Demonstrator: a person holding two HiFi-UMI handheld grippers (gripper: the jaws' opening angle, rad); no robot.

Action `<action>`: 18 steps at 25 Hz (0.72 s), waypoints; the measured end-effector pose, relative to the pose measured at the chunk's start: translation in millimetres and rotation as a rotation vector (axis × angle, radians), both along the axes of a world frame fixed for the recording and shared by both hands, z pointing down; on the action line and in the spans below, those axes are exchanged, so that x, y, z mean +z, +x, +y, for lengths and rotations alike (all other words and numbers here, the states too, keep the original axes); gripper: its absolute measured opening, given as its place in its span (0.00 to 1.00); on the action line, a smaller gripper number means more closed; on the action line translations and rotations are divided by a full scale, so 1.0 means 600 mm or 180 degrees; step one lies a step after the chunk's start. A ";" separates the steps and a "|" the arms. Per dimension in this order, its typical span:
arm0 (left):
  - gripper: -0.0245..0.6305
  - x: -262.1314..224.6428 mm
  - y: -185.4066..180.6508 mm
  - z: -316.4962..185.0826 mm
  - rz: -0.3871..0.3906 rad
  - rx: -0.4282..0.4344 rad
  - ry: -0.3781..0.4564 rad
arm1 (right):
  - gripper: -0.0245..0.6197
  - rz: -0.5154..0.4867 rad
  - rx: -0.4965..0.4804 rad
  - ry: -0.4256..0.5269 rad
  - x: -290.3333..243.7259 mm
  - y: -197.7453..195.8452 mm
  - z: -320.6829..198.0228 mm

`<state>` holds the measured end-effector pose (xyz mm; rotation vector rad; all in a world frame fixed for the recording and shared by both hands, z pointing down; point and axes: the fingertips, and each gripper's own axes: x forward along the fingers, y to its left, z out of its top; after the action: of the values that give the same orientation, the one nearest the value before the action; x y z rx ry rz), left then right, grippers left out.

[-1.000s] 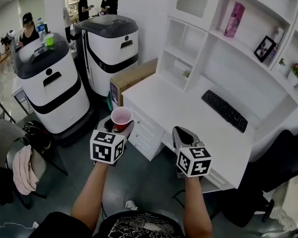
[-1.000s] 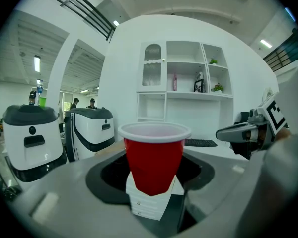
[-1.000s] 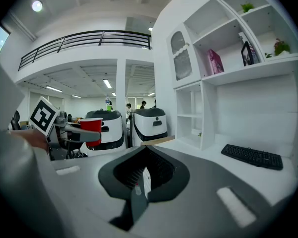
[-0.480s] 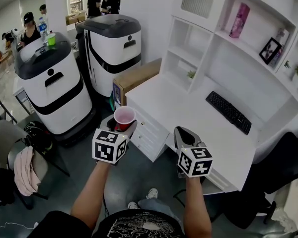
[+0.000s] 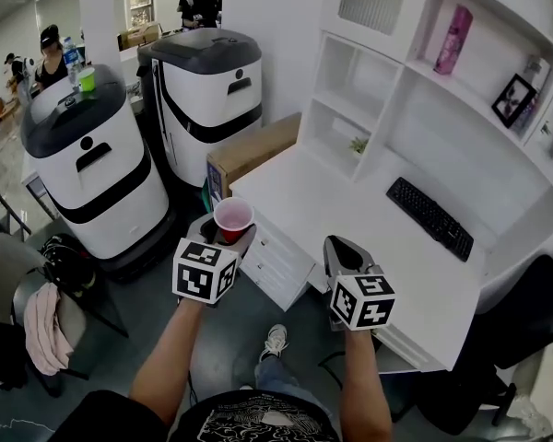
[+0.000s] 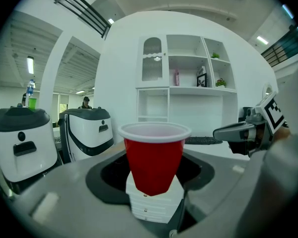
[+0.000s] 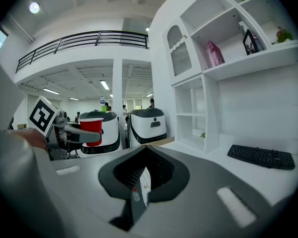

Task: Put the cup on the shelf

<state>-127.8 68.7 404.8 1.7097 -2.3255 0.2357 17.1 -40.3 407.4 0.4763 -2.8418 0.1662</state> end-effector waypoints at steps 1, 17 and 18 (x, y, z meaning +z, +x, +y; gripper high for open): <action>0.44 0.001 -0.007 -0.011 -0.0001 0.0005 -0.0006 | 0.08 -0.0003 -0.0003 -0.0001 0.000 -0.008 -0.010; 0.44 -0.016 -0.116 -0.210 -0.0004 0.0083 -0.0035 | 0.08 -0.0031 0.0027 -0.0002 -0.029 -0.123 -0.204; 0.44 -0.018 -0.121 -0.222 -0.0007 0.0086 -0.0035 | 0.08 -0.0036 0.0026 0.0003 -0.033 -0.129 -0.215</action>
<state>-200.6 -64.5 394.0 1.7372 -2.2995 0.2550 -60.0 -169.0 387.7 0.4889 -2.8515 0.1698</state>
